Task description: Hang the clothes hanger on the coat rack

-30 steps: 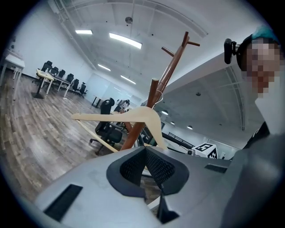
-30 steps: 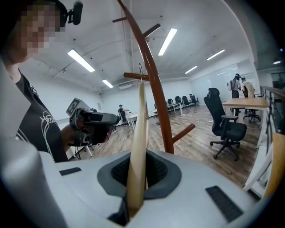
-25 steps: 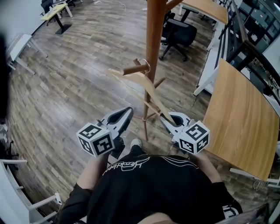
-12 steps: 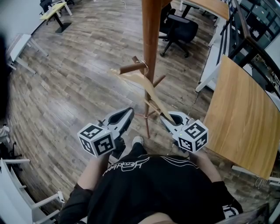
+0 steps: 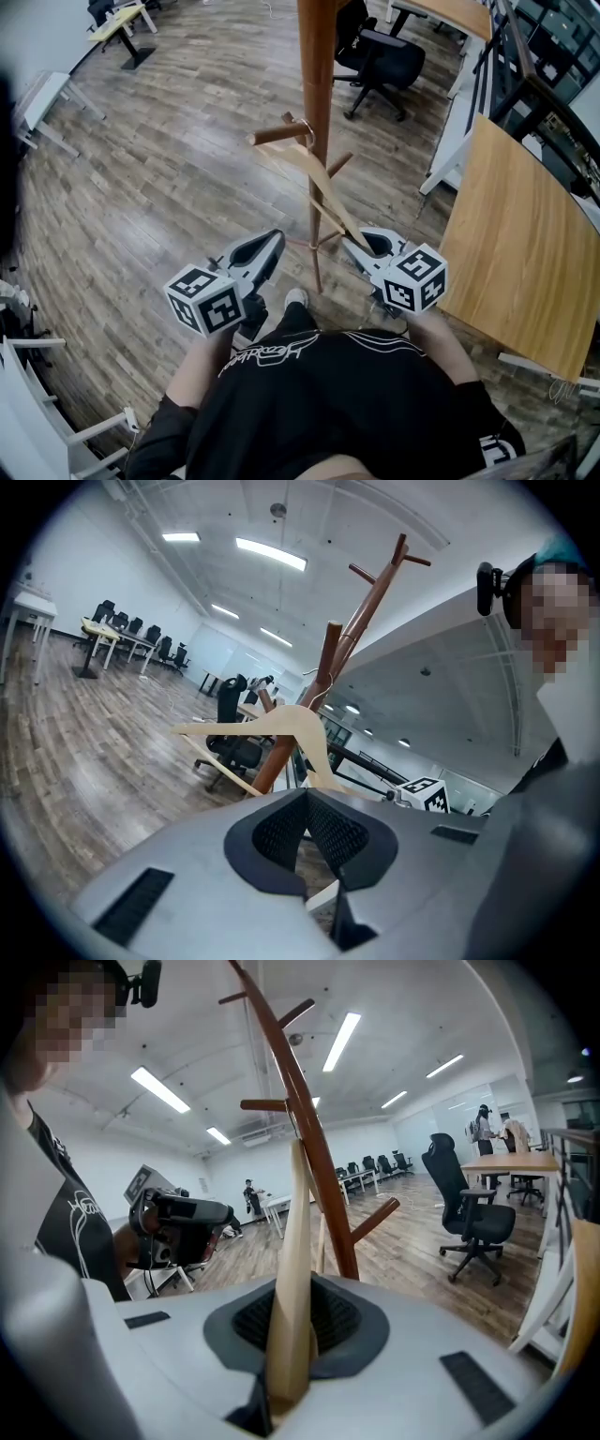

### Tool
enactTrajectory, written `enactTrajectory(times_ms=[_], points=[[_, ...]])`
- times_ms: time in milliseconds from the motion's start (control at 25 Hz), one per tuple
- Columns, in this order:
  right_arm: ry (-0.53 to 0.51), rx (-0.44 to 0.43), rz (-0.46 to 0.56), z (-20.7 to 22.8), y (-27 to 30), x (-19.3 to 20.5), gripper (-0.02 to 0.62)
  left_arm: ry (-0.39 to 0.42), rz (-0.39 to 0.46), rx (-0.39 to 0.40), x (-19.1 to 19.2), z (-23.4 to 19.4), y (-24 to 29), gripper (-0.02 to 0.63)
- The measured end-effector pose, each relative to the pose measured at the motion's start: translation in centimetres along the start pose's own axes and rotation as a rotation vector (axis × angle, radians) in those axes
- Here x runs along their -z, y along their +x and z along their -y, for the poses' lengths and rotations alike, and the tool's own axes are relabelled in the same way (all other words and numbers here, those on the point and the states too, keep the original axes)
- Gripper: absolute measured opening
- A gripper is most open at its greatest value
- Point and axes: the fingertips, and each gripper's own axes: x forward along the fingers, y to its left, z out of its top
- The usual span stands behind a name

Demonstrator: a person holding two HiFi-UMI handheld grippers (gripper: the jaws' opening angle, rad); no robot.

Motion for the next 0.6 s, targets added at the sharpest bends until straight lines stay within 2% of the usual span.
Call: enactTrajectory(times_ms=[80, 160, 240, 400, 600], points=[[-0.007, 0.004, 0.003, -0.1, -0.3, 0.0, 0.056, 0.002, 0.004, 0.0, 0.2, 0.4, -0.2, 0.008], [-0.012, 0.005, 0.008, -0.2, -0.7, 0.1, 0.175, 0.005, 0.009, 0.002, 0.5, 0.9, -0.2, 0.008], [-0.006, 0.025, 0.027, 0.0, -1.7, 0.0, 0.221, 0.007, 0.014, 0.007, 0.7, 1.5, -0.1, 0.008], [0.01, 0.082, 0.113, 0.2, -5.2, -1.2, 0.232, 0.021, 0.026, 0.026, 1.1, 3.6, -0.2, 0.008], [-0.011, 0.056, 0.202, -2.0, -10.5, -2.4, 0.232, 0.05, 0.065, 0.05, 1.8, 7.7, -0.8, 0.008]])
